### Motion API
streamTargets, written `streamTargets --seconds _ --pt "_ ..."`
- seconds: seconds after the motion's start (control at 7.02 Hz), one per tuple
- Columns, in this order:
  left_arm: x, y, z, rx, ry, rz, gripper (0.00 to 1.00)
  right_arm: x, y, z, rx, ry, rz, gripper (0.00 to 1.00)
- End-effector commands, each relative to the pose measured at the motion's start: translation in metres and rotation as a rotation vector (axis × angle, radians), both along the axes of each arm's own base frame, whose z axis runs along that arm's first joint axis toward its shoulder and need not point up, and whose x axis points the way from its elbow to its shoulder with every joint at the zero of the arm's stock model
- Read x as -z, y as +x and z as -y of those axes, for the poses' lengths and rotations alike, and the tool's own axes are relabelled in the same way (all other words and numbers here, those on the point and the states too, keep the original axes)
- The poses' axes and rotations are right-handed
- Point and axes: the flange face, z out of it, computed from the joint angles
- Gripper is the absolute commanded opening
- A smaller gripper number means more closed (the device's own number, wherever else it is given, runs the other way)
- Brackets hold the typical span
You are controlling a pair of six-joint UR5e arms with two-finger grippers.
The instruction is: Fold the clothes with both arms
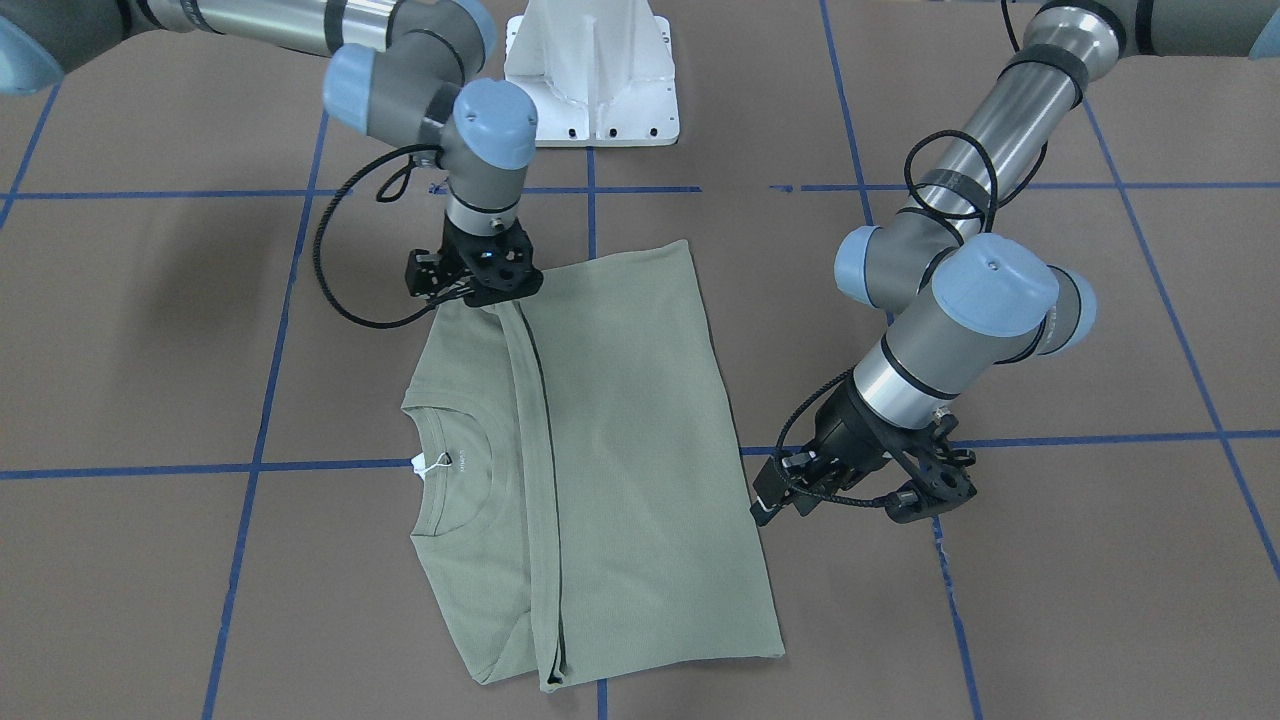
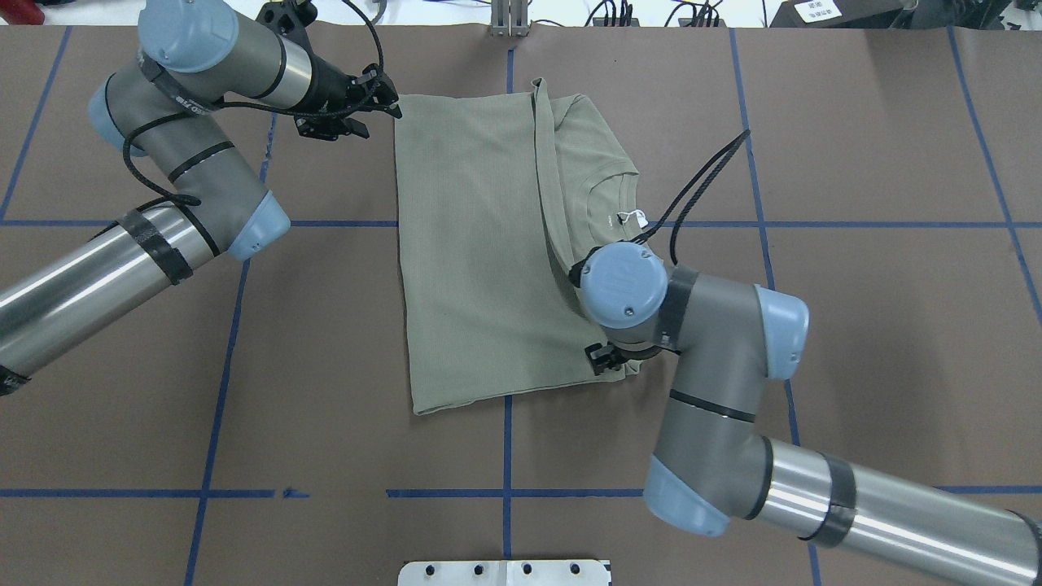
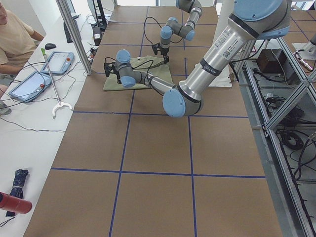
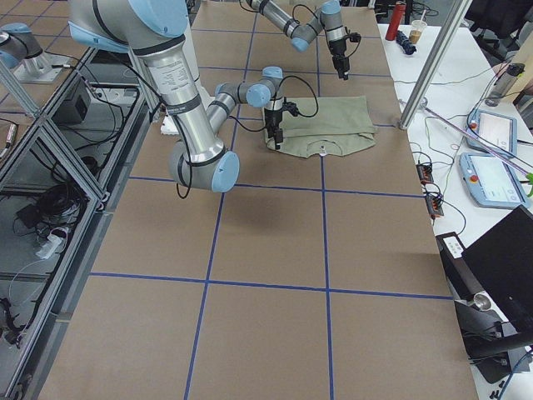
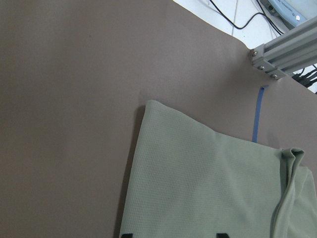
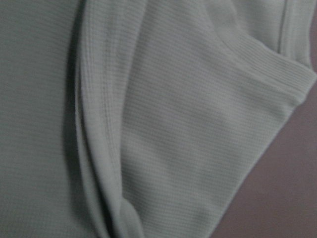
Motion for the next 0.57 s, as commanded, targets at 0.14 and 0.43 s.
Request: streamTargets --seconds 0.14,0.43 --pt "0.014 -0.002 -0.005 -0.004 -0.005 -0.001 0.65 -0.03 0.07 -0.009 0.047 0.028 -0.05 1.0" --pt "0.022 -0.005 -0.008 -0.005 0.001 -0.006 0.66 -0.015 0.057 -0.015 -0.095 -0.044 -0.002 1.0"
